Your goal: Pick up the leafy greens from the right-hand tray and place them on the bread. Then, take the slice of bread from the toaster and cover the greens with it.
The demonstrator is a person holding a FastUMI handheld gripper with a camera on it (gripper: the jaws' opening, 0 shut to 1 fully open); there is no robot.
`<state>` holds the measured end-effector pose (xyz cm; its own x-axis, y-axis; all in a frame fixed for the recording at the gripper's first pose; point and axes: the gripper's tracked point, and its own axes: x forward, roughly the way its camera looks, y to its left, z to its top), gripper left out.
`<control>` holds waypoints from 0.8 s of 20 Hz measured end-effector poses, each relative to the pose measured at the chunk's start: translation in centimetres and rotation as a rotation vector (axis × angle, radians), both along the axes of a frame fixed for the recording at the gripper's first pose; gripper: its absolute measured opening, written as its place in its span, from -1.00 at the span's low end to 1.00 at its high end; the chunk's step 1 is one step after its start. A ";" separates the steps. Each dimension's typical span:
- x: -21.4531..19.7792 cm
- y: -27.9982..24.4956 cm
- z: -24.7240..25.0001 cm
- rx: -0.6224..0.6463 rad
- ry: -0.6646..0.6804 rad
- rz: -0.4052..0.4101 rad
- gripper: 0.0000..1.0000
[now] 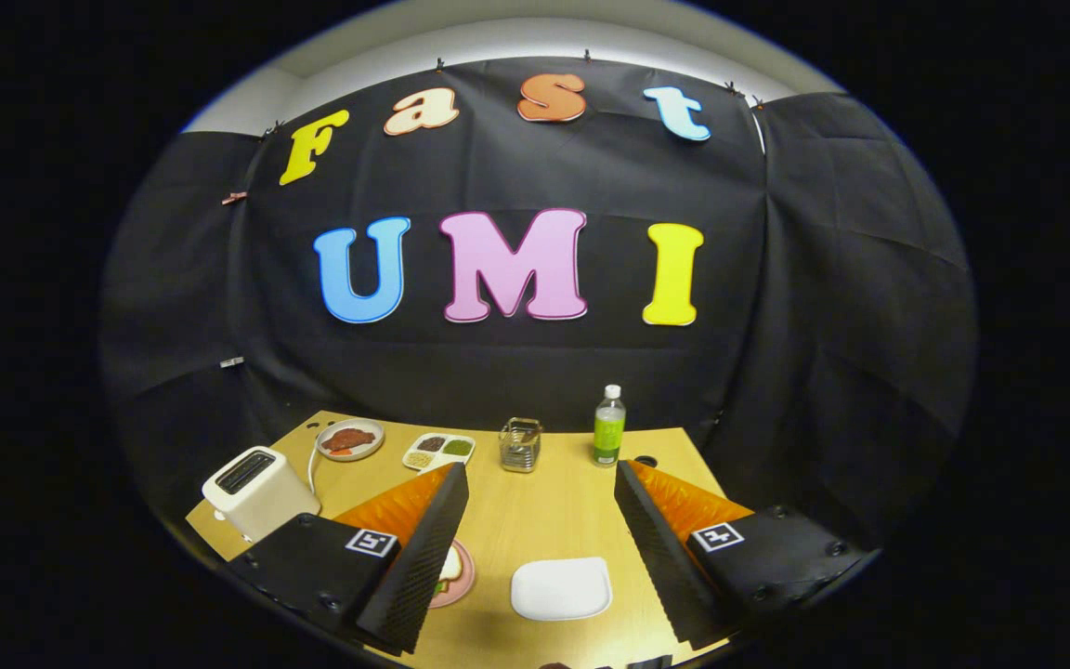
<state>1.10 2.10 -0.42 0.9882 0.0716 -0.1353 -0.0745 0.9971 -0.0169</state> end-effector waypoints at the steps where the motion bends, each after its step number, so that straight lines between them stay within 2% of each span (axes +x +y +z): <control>1: -0.5 -0.7 0.3 -0.007 -0.011 -0.010 0.97; 3: -1.4 -2.5 0.3 -0.040 -0.016 -0.035 0.97; 5: -1.9 -3.8 -1.0 -0.046 0.032 -0.057 0.97; 9: -1.5 -5.9 -1.7 0.007 0.063 -0.124 0.98; 16: -0.1 -4.7 -0.3 0.020 0.045 -0.098 0.98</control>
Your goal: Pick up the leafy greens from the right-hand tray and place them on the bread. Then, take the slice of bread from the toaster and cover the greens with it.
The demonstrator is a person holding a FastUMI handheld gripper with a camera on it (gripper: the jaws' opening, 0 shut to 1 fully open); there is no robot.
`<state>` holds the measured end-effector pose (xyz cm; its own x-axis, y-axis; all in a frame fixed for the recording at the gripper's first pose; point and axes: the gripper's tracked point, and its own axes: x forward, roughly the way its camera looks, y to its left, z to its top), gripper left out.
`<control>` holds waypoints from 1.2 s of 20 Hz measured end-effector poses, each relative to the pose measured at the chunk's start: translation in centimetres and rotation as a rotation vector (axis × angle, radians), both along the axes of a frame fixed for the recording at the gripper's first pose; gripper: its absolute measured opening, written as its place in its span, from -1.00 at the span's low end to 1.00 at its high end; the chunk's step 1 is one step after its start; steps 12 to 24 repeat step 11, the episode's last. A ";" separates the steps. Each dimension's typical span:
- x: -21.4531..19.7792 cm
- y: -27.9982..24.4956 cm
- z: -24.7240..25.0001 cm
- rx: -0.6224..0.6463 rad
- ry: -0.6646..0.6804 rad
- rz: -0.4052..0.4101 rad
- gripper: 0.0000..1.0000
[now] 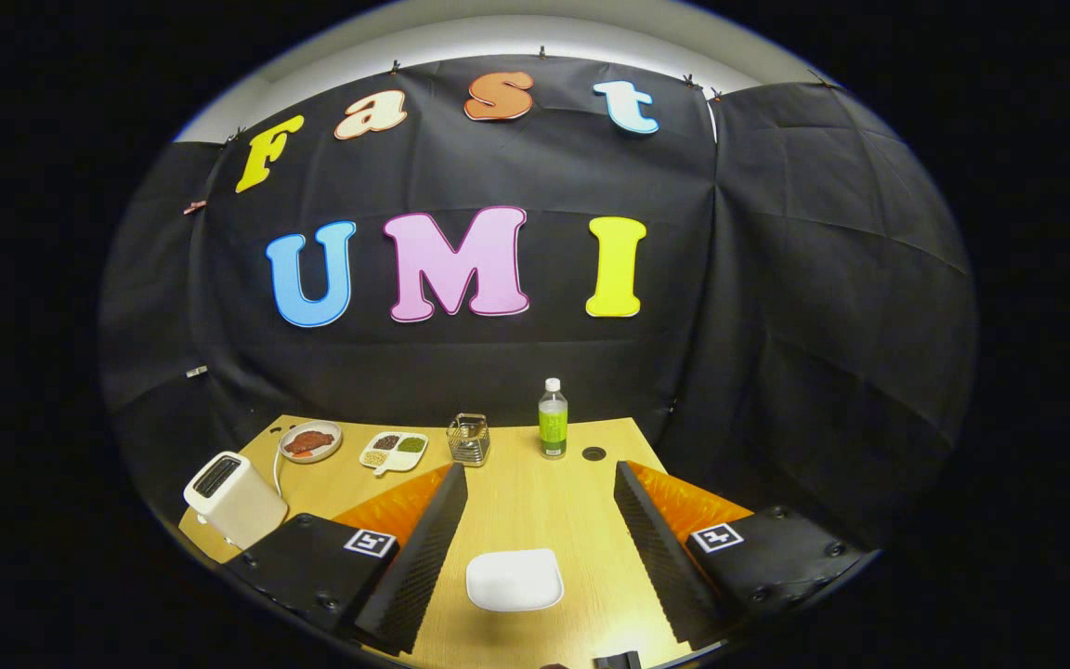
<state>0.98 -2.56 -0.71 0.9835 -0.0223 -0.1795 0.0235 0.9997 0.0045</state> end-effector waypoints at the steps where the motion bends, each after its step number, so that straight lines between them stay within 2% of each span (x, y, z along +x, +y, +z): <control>1: 0.3 0.1 0.2 -0.001 -0.003 0.005 0.98; 24: 1.5 0.7 0.9 0.010 0.000 0.006 0.98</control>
